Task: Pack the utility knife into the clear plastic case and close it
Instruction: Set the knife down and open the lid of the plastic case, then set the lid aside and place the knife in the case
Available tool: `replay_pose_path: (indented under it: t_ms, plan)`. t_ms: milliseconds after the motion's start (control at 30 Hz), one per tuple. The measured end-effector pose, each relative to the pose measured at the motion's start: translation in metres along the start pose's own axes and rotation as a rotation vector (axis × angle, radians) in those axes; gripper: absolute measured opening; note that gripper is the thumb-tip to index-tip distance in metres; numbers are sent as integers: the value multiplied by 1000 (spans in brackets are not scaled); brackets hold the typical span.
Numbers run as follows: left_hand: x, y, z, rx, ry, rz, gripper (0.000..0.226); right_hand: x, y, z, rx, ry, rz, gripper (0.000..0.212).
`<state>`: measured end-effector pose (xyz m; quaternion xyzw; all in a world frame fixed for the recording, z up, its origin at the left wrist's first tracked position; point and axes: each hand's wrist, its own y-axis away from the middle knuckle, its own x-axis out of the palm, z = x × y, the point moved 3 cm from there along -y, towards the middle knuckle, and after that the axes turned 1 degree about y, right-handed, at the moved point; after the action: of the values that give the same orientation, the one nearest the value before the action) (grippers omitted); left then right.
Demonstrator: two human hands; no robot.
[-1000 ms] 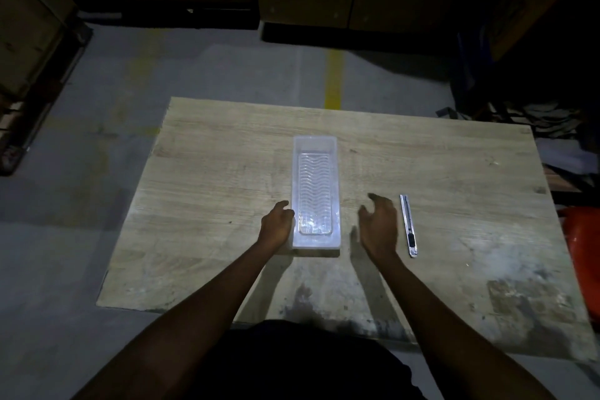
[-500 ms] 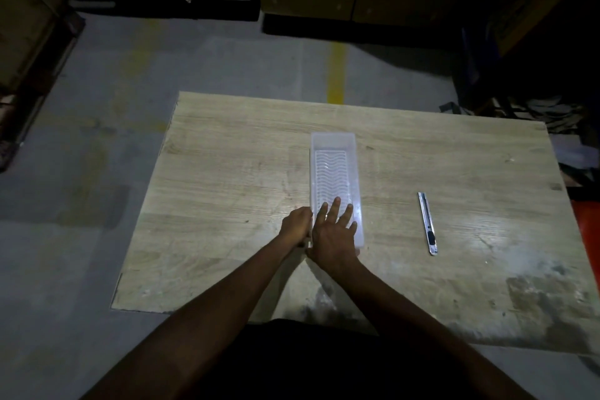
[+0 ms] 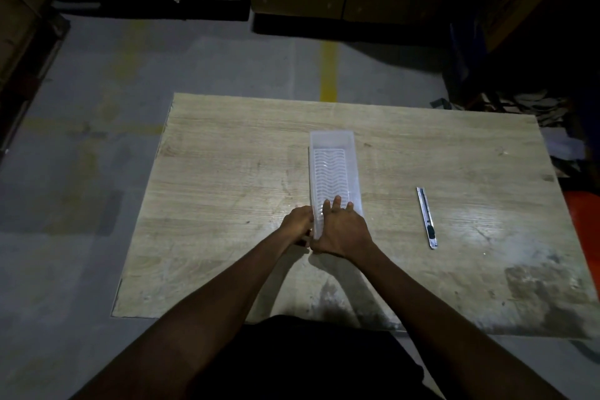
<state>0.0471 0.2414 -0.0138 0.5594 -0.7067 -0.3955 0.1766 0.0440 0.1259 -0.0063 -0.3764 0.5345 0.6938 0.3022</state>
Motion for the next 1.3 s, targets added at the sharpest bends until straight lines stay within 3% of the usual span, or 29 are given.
replay_pose_path:
  t_ms: [100,233,333,400,467,567,733,833,967,1133,1300]
  plan:
    - [-2,0,3,100,-201,-78,26,-16,3,-5,-18,-66,-14,112]
    - [-5,2,3,161,-285,-186,22,-34,17,-17,-14,-313,-114,100]
    - [-10,2,1,195,-332,-219,22,-43,29,-38,63,-833,-308,84]
    - [-11,3,4,210,-329,-227,19,-44,33,-56,120,-1197,-453,58]
    - [-10,4,8,217,-304,-219,21,-39,37,-73,211,-1453,-495,31]
    - [-12,6,15,184,-255,-209,26,-19,40,-93,319,-1661,-480,26]
    - [-14,10,20,174,-212,-224,28,22,59,-118,502,-1461,-597,26]
    - [-14,13,21,167,-227,-233,30,42,73,-129,505,-1126,-584,29]
    - [-13,18,23,147,-201,-239,32,59,85,-145,528,-631,-433,29]
    - [-10,26,23,145,-198,-285,30,69,85,-152,552,-432,-276,16]
    - [-1,34,24,106,-178,-305,31,68,78,-156,566,-397,-208,10]
